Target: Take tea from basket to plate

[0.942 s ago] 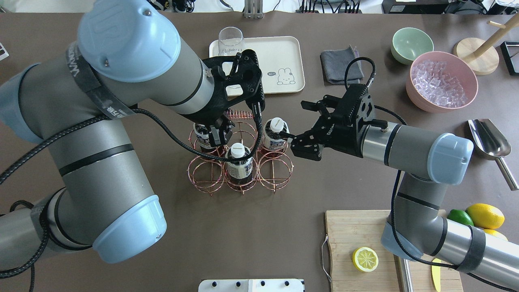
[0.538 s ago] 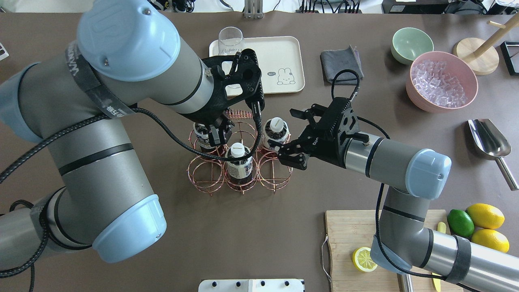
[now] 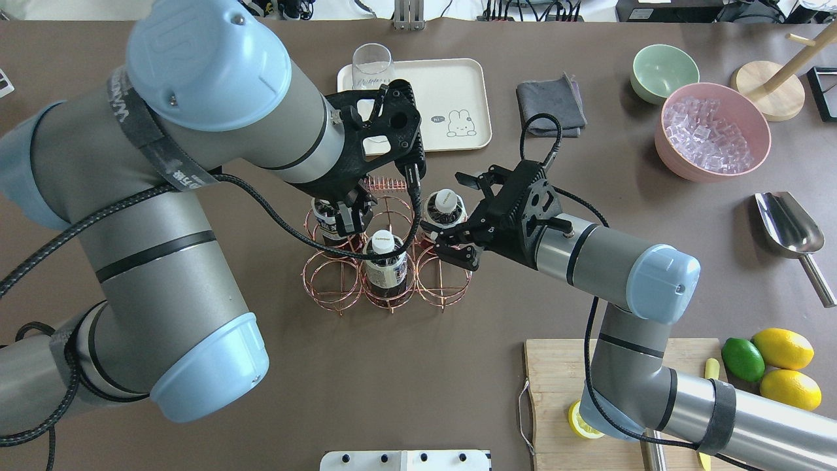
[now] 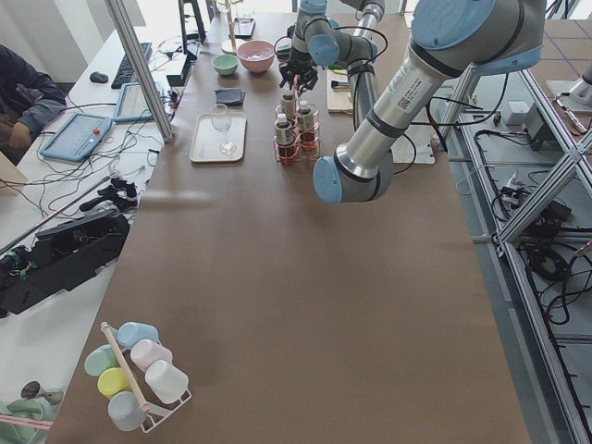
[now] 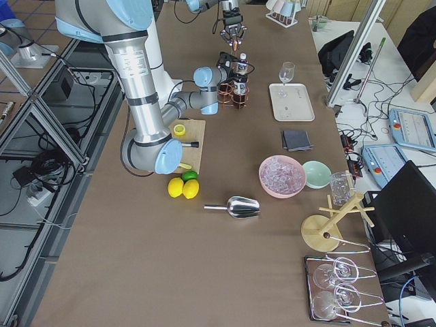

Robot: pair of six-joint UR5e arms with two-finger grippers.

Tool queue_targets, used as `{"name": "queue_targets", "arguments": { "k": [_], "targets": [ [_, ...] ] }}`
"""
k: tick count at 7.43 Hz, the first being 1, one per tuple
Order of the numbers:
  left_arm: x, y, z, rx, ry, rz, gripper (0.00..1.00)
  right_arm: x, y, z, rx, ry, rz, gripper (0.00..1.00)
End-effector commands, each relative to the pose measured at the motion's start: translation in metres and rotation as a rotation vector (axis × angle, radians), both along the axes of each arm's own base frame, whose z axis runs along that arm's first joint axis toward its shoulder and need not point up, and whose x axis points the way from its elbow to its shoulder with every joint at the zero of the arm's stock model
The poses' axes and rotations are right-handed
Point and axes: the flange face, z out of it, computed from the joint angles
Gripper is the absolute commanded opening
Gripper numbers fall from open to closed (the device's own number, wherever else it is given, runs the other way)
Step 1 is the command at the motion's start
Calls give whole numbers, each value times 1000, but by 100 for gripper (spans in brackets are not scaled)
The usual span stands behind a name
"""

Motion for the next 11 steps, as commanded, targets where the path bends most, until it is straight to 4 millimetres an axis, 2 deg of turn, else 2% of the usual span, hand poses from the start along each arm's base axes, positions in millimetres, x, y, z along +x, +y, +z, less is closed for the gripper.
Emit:
{"name": "queue_targets", "arguments": {
  "k": [1, 2, 3, 4, 6, 7, 9, 11],
  "targets": [
    [1, -1, 1, 0, -3, 0, 0, -3, -1, -1, 9, 7, 6, 49],
    [1, -1, 1, 0, -3, 1, 0, -2, -2, 4, 11, 15, 7, 13],
    [1, -1, 1, -1, -4, 1, 0, -4, -3, 4, 10, 14, 5, 0],
    [2, -1, 2, -2, -5, 1, 0, 1, -5, -2, 8, 0, 10, 0],
    [2, -1, 2, -1, -6, 2, 0, 36, -20, -36, 9, -14, 10, 0],
    [2, -1, 1, 1, -5, 1, 0, 53, -19, -55, -4, -6, 5, 0],
    [2, -1, 1, -1, -8, 1, 0, 72, -29, -71, -20, -48, 22, 0],
    [2, -2, 1, 0, -9, 4, 0, 102, -61, -98, -47, -70, 27, 0]
  ]
}}
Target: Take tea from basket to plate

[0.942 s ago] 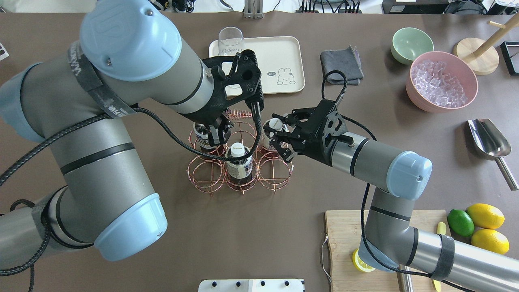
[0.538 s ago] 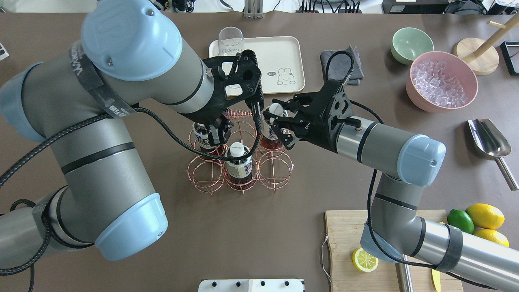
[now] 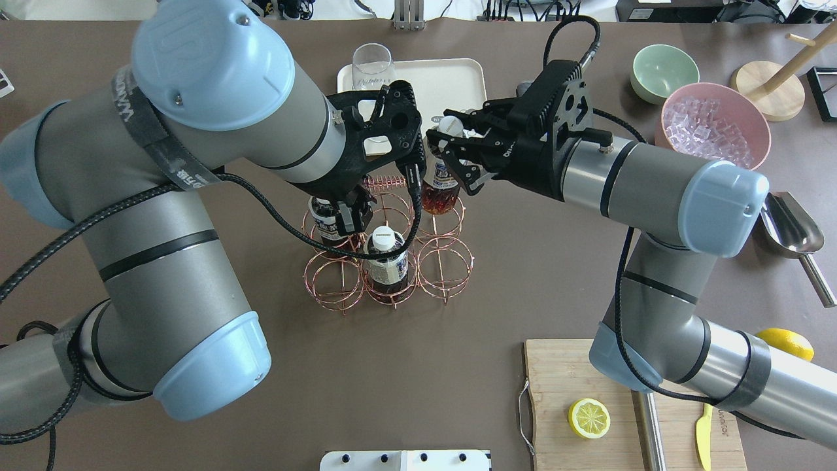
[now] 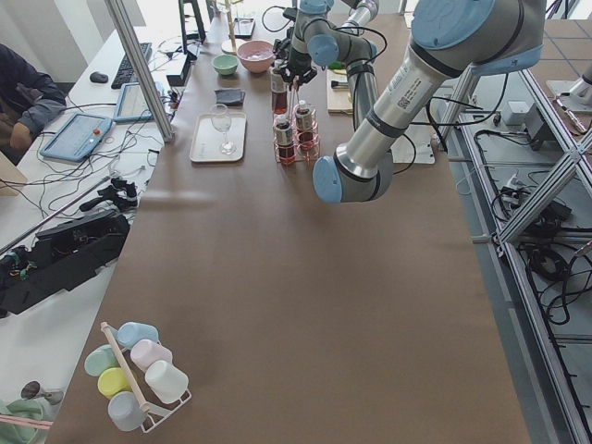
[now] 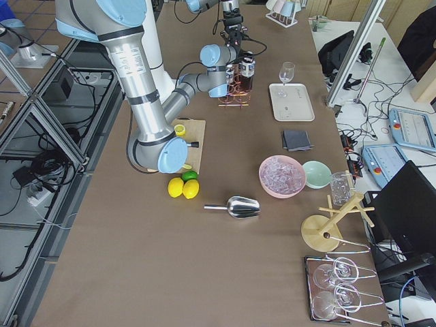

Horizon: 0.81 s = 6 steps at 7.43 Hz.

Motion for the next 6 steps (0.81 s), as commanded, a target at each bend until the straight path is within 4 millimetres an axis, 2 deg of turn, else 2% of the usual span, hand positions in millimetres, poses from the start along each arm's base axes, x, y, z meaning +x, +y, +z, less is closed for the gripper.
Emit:
{"name": "queue_targets", "arguments": {
  "k": [1, 2, 4, 5, 6],
  "targets": [
    [0, 0, 1, 0, -3, 3, 0, 43, -39, -46, -43, -29, 11, 0],
    [0, 0, 1, 1, -3, 1, 0, 54, -49, -45, -54, -15, 33, 0],
    [0, 0, 1, 0, -3, 3, 0, 56, -63, -34, -87, -12, 49, 0],
    [0, 0, 1, 0, -3, 3, 0, 57, -86, -18, -105, -1, 87, 0],
    [0, 0, 1, 1, -3, 1, 0, 41, -111, 6, -92, -19, 109, 0]
  ]
}}
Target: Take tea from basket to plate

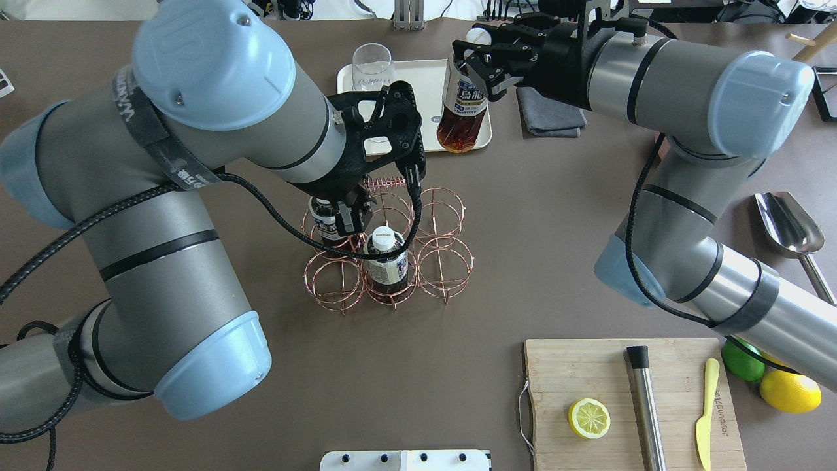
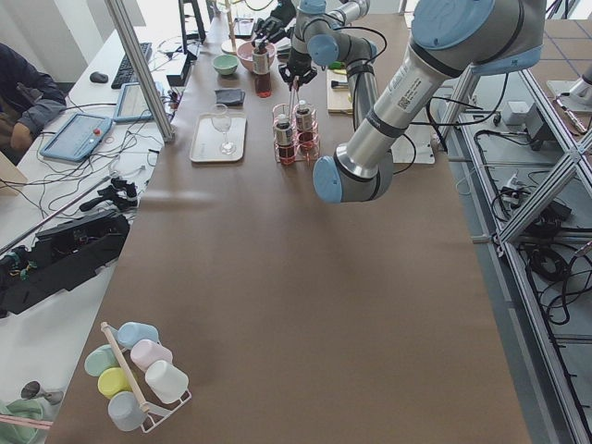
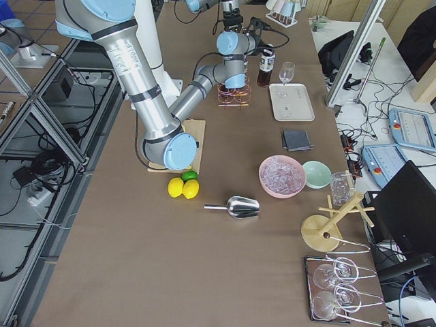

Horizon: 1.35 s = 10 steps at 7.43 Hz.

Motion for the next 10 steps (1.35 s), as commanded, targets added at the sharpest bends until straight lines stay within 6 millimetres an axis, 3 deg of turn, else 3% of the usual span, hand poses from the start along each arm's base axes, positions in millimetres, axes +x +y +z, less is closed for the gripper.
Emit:
{"name": "queue_targets", "arguments": {
  "k": [1, 4, 5, 6, 7, 10],
  "targets": [
    [0, 0, 0, 0, -2, -1, 0, -28, -61, 45, -1, -16, 61, 0],
    [2, -2, 2, -3, -6, -1, 0, -60, -128, 34, -68, 9, 93, 0],
    [3, -2, 3, -5, -8, -1, 0, -63, -146, 45, -98, 29, 107, 0],
    [3, -2, 2, -4, -7, -1, 0, -71, -159, 50, -110, 41, 110, 0],
    [3, -2, 2, -5, -8, -1, 0, -78, -170, 66, -105, 30, 122, 0],
    [-3, -6, -2, -8, -13, -13, 0, -92, -182, 84, -133, 29, 157, 0]
  ]
}}
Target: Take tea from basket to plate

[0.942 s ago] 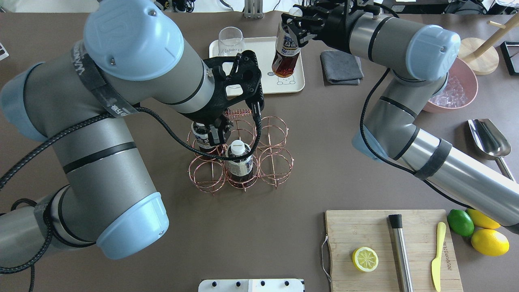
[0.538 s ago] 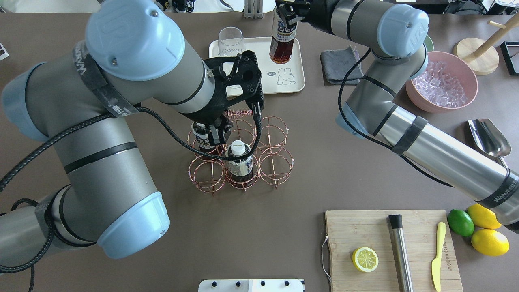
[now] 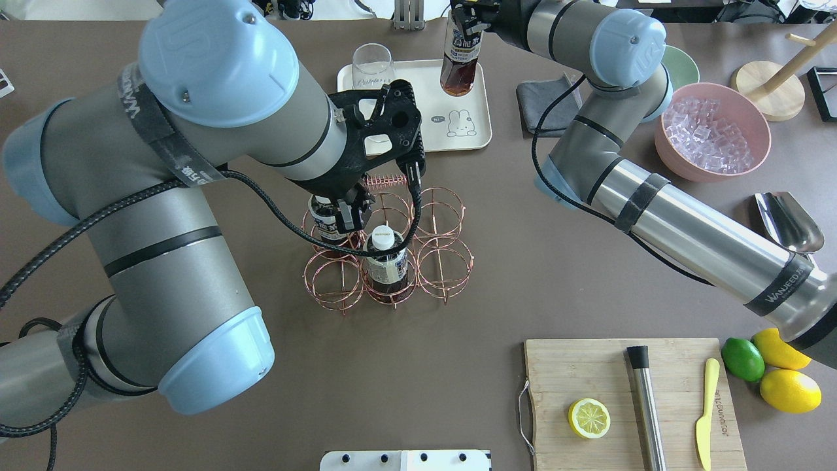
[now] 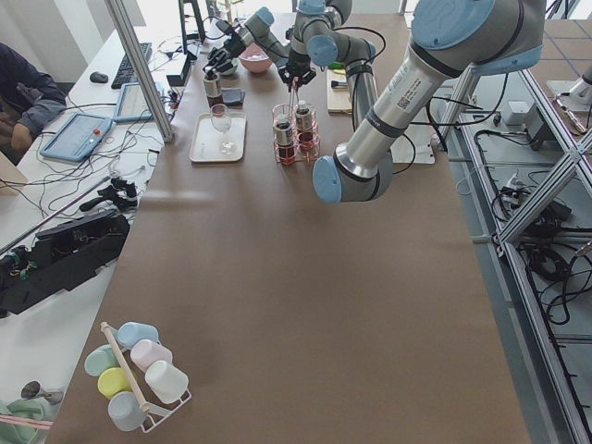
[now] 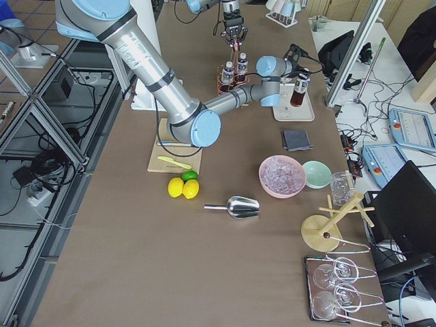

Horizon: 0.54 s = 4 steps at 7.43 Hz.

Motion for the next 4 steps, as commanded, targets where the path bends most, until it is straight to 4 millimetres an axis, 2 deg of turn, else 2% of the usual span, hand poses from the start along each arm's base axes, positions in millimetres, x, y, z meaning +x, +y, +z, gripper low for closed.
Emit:
{"name": "queue_targets", "arguments": {
  "k": [1, 2, 4],
  "targets": [
    [-11, -7, -5, -2, -5, -21, 0, -27, -4, 7, -31, 3, 30, 0],
    [-19, -12, -8, 1, -2, -32, 0, -38, 2, 11, -36, 7, 24, 0],
    [-37, -27, -7, -6, -5, -57, 0, -44, 5, 18, -43, 15, 21, 0]
  ]
}}
